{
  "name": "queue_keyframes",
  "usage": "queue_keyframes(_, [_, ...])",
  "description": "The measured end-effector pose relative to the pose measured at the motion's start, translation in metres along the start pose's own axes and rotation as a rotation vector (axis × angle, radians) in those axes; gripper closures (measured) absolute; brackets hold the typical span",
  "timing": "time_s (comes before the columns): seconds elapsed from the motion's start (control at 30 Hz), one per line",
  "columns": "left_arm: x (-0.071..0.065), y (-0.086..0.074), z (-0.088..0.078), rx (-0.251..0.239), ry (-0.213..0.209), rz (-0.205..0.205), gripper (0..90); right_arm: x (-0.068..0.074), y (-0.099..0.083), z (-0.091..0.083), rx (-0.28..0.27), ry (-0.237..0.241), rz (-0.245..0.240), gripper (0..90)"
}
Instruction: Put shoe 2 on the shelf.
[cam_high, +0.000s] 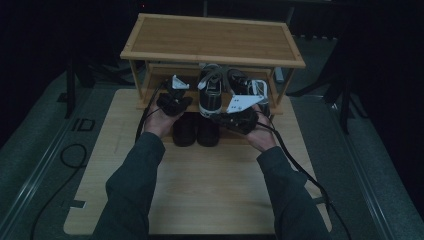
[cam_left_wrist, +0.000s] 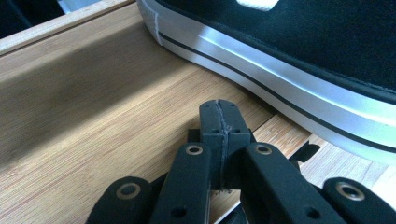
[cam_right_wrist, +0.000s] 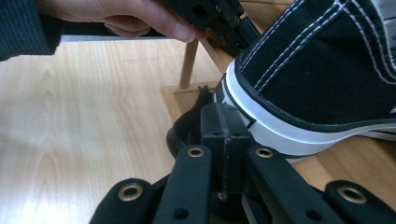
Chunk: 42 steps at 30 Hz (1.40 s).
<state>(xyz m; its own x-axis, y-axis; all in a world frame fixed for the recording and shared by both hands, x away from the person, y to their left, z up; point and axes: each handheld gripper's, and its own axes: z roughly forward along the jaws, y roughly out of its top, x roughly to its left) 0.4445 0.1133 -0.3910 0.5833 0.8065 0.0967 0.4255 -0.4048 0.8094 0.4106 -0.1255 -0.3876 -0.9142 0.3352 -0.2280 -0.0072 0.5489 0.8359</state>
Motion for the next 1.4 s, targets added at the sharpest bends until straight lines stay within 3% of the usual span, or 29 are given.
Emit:
queue_keyframes(0.33, [0.0,0.0,0.0,0.001,0.001,0.0,90.0,0.001,0.0,0.006,0.039,-0.059,-0.011,90.0])
queue_keyframes(0.4, [-0.001,0.0,0.0,0.002,0.005,0.002,90.0,0.003,0.0,0.009,0.069,-0.127,-0.017,90.0])
queue_keyframes(0.43, [-0.001,0.0,0.0,0.001,0.004,0.003,90.0,0.002,-0.001,0.009,0.062,-0.132,-0.007,90.0])
queue_keyframes(0.77, [0.0,0.0,0.0,0.001,-0.004,0.003,90.0,0.001,-0.001,0.008,0.063,-0.125,0.012,90.0])
queue_keyframes(0.87, [0.0,0.0,0.0,0.001,-0.004,0.005,90.0,-0.001,-0.002,0.003,0.046,-0.11,0.028,90.0])
queue_keyframes(1.03, [0.001,0.0,0.0,0.0,-0.007,0.0,90.0,0.001,-0.007,-0.004,0.056,-0.091,-0.006,87.5])
queue_keyframes(1.33, [0.003,0.0,-0.001,0.013,-0.008,0.014,90.0,0.003,-0.022,-0.022,0.061,-0.033,-0.008,90.0])
queue_keyframes(1.4, [0.002,0.0,0.0,-0.002,-0.01,-0.001,90.0,0.003,-0.025,-0.029,0.05,-0.02,0.0,90.0])
